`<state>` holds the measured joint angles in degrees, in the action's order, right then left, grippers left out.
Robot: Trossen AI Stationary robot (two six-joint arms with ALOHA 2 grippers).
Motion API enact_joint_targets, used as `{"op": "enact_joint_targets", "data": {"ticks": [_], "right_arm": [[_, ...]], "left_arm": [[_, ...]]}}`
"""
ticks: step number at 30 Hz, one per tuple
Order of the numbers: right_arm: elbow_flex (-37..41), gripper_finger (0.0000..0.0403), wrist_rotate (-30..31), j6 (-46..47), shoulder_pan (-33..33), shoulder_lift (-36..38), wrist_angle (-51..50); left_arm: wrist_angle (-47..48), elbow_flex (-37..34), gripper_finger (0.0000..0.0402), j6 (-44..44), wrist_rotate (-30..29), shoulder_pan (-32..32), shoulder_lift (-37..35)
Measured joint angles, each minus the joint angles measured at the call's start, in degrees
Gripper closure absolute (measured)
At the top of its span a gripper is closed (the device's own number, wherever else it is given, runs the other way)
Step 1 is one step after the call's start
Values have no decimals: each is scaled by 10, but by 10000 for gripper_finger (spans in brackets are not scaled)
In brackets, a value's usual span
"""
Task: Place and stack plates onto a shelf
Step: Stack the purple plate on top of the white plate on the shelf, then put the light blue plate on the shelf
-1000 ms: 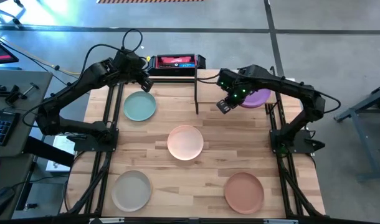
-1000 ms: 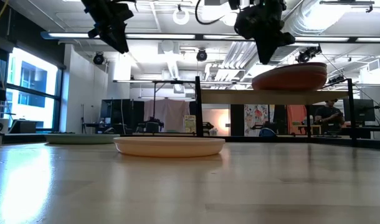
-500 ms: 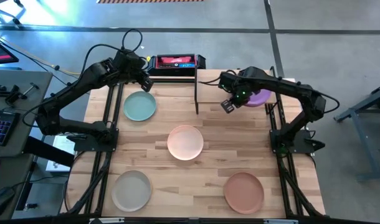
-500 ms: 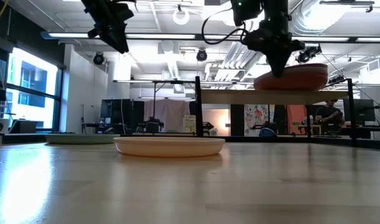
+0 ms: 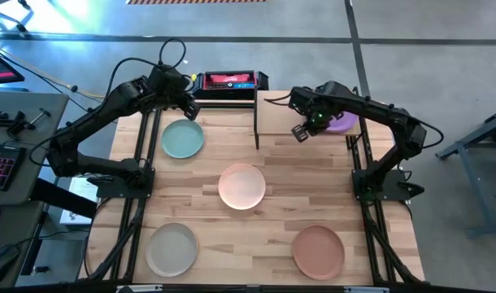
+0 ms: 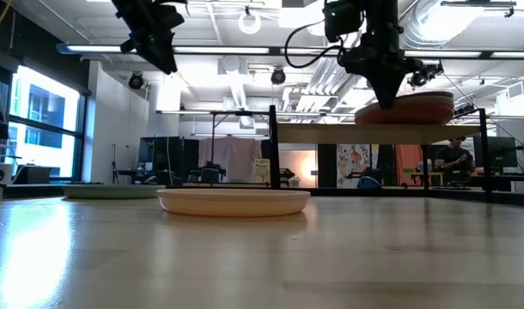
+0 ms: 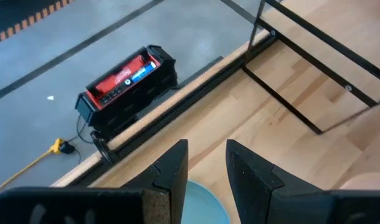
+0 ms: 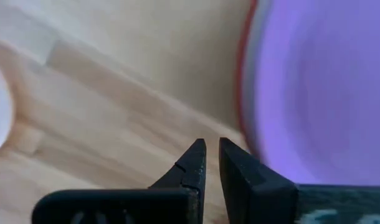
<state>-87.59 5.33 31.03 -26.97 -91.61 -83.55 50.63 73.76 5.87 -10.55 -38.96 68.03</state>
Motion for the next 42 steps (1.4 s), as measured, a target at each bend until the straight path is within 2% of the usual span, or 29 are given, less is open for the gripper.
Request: {"op": "enact_joint_targets", "data": {"ticks": [7, 18, 27, 31, 42], "right_arm": [[0, 379, -54, 6, 38, 3, 16], [-1, 379, -77, 77, 120, 4, 70], [-1, 379, -75, 195, 188, 4, 99], [-1, 379, -73, 220, 214, 4, 114], [-1, 379, -23, 318, 295, 4, 118]], "left_arm": [[55, 0, 302, 20, 56, 4, 0], [159, -13, 302, 49, 56, 81, 0], [165, -127, 302, 85, 74, 144, -2], [152, -163, 302, 116, 74, 168, -2], [66, -270, 302, 165, 50, 181, -2]]}}
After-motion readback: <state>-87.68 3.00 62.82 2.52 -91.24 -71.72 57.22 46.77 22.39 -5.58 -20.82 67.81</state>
